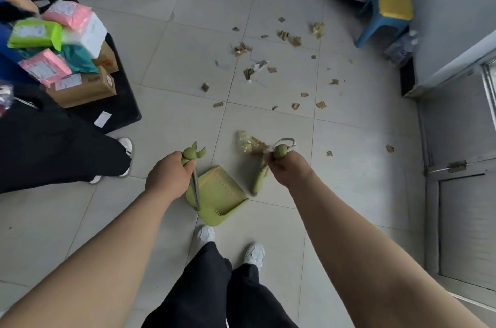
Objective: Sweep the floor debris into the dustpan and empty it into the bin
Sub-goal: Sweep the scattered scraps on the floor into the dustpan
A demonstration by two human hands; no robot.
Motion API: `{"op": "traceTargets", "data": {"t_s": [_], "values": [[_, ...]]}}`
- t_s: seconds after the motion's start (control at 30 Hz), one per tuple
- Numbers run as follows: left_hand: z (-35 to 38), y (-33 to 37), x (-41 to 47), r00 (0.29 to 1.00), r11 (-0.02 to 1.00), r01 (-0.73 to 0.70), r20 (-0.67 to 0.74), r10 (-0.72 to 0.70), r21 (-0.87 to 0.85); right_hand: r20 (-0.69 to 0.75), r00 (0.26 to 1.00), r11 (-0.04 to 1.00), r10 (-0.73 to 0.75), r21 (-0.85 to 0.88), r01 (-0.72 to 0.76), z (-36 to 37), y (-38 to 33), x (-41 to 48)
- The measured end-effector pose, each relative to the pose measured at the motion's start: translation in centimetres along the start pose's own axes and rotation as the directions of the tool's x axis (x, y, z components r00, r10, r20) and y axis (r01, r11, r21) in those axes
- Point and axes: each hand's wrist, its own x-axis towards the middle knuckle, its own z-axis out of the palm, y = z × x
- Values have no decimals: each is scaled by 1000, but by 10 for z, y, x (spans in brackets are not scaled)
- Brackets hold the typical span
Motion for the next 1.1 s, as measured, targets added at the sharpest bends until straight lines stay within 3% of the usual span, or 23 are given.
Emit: {"op": "traceTargets", "data": {"t_s": [0.3,0.57,0.73,0.9,1.1], "values": [[-30,-18,29,1000,1000,-7,28,8,-12,79,995,969,-54,243,33,32,-1,20],[-52,-30,60,997,999,-33,70,32,6,88,991,987,98,118,-108,51,-14,-6],[-58,-30,70,997,999,-29,72,26,30,168,964,973,208,-138,-186,66,-28,9],[-62,-24,79,998,999,-5,58,3,41,270,919,957,289,-121,-265,98,-30,23],[-57,-3,88,999,999,34,25,-35,33,250,932,941,263,-279,-191,112,-49,50]]}}
